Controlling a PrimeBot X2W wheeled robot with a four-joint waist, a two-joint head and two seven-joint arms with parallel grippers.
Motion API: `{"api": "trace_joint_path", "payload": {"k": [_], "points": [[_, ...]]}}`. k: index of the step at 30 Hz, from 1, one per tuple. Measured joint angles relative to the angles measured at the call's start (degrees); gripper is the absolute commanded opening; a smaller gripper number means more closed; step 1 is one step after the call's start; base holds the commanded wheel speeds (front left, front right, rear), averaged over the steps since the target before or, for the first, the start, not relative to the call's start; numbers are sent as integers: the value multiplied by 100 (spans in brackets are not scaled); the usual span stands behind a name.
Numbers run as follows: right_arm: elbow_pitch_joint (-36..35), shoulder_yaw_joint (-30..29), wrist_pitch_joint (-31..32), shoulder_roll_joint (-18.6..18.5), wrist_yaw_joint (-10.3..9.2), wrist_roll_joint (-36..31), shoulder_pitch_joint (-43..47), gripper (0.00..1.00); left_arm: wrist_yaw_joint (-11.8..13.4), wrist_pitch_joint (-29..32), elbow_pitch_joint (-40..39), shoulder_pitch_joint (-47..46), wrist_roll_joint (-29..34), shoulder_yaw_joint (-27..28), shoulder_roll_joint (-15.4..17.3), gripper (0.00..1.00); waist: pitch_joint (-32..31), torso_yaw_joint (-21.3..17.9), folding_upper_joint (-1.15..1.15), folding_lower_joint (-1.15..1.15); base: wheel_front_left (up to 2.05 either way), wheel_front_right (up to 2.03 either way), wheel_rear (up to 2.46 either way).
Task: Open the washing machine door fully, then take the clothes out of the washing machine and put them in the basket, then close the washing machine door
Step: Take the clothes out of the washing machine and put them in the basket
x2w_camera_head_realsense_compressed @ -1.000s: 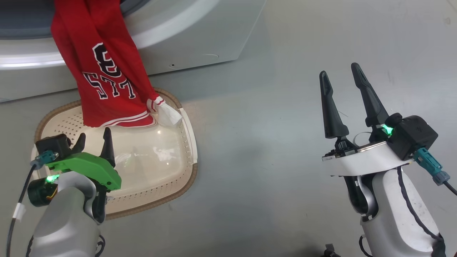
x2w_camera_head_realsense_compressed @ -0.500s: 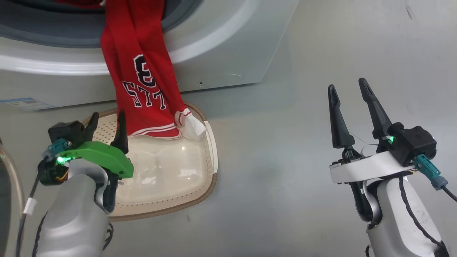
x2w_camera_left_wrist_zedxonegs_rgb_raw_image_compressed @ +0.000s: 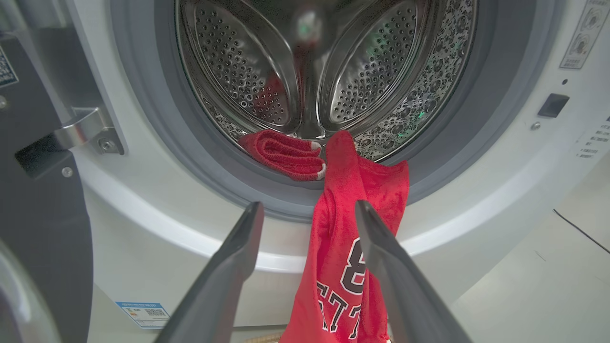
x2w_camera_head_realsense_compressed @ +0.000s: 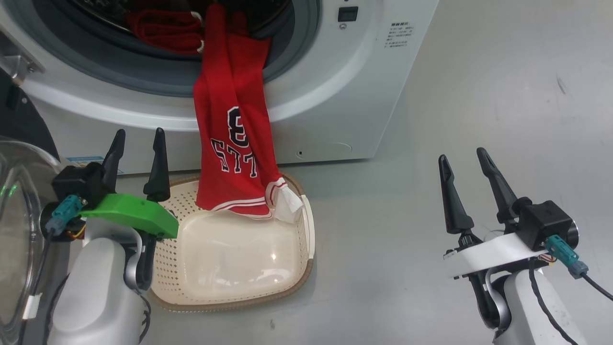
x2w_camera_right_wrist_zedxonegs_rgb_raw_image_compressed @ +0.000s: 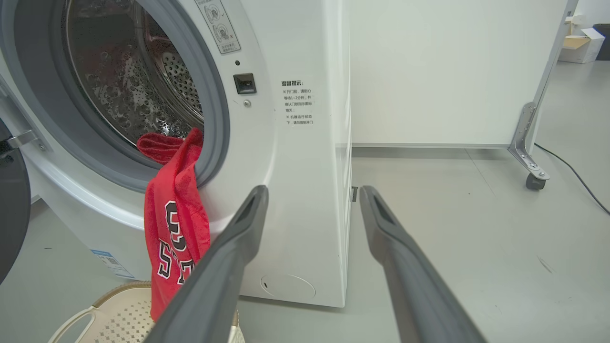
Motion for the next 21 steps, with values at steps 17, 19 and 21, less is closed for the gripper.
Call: {"api": "trace_joint_path", "payload": {"k": [17,19,21], "points": [[94,48,0,8,-3,69,731,100,185,0,-992,1392,627,-178,-26,100,-1071,151,0,0,0,0,0],[93,63,0,9,-10,69,799,100,252,-1,-1073,1537,672,-189,-31,100,-1160,154,0,0,0,0,0],[90,63,0,10,-11,69,877,100,308,0,-1165,1688,713,-214,-31,100,-1246,158,0,0,0,0,0]]}}
